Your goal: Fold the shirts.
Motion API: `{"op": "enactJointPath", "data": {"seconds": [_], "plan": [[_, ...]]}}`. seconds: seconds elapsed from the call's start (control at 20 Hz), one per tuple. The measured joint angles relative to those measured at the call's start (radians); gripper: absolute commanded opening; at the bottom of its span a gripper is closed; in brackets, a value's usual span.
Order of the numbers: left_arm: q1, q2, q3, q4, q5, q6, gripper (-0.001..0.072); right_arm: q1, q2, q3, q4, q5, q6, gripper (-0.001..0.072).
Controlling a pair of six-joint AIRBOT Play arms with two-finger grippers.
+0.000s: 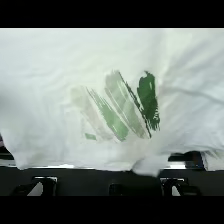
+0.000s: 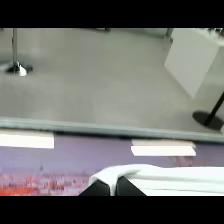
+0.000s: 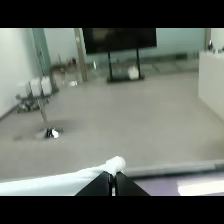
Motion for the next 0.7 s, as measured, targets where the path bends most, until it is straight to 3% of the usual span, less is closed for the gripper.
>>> {"op": "enactJointPath", "data": {"seconds": [0.2, 0.3, 0.45, 0.7], "plan": [[-0.034, -0.172, -0.271, 0.005, -0.039, 0.047, 0.0035, 0.000, -0.327, -0.006, 0.005, 0.280, -0.006, 0.0045], [-0.050, -0.290, -0.404, 0.009, -0.004, 0.064, 0.0035, 0.000, -0.528, -0.007, 0.048, 0.343, -0.009, 0.0045], [-0.060, -0.498, -0.498, 0.002, 0.089, 0.077, 0.0035, 0.000, -0.787, -0.009, 0.160, 0.315, 0.000, 0.0046], [-0.069, -0.798, -0.391, -0.100, 0.194, 0.088, 0.0035, -0.001, -1.017, -0.008, 0.315, 0.085, 0.026, 0.0046]]}}
